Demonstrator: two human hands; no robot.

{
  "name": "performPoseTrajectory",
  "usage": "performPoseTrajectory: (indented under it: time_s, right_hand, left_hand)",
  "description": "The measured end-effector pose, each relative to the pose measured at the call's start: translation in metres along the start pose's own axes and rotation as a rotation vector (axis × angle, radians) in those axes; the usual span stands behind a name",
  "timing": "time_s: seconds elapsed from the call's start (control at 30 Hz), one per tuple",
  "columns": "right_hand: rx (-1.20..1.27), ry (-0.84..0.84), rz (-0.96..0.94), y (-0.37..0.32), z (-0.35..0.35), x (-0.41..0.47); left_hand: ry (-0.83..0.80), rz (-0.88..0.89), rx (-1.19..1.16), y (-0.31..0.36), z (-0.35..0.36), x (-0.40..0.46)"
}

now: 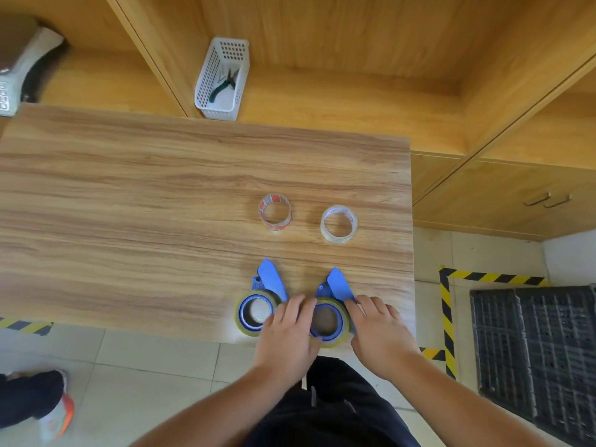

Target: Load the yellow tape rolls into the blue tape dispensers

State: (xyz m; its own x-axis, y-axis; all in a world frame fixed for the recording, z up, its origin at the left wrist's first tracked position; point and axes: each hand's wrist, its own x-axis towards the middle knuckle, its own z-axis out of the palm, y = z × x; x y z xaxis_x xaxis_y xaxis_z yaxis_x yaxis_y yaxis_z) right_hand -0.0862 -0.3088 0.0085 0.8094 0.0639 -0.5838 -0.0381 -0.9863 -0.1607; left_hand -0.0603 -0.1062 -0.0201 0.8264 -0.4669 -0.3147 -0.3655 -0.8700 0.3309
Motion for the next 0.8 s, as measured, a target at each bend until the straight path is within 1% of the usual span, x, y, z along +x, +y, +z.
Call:
performPoseTrajectory:
  time_s: [0.07, 0.13, 0.23, 0.33, 0.4, 0.5, 0.8]
  right_hand:
    - [0.013, 0.008, -0.027, -0.013, -0.007, 0.008]
    - [0.022, -0.002, -0.077, -0.033, -0.012, 0.018]
    - [0.089, -0.026, -0.089, -0.065, -0.016, 0.034]
    - [0.171, -0.056, -0.061, -0.091, -0.018, 0.046]
    - [0.207, -0.079, -0.038, -0.107, -0.019, 0.057]
    - [0.323, -0.109, 0.065, -0.124, -0.021, 0.071]
    - [0.609, -0.188, 0.357, -0.150, -0.013, 0.101]
  left_hand:
    - [0.085, -0.098, -0.054, -0.027, -0.008, -0.005]
    - [0.106, -0.250, -0.135, -0.058, -0.016, -0.009]
    - [0.027, -0.429, -0.285, -0.098, -0.024, -0.008]
    - [-0.060, -0.529, -0.358, -0.121, -0.025, -0.001]
    - [-0.102, -0.553, -0.362, -0.133, -0.023, 0.004]
    - [-0.168, -0.521, -0.305, -0.139, -0.022, 0.014]
    - [-0.238, -0.422, -0.349, -0.140, -0.015, 0.037]
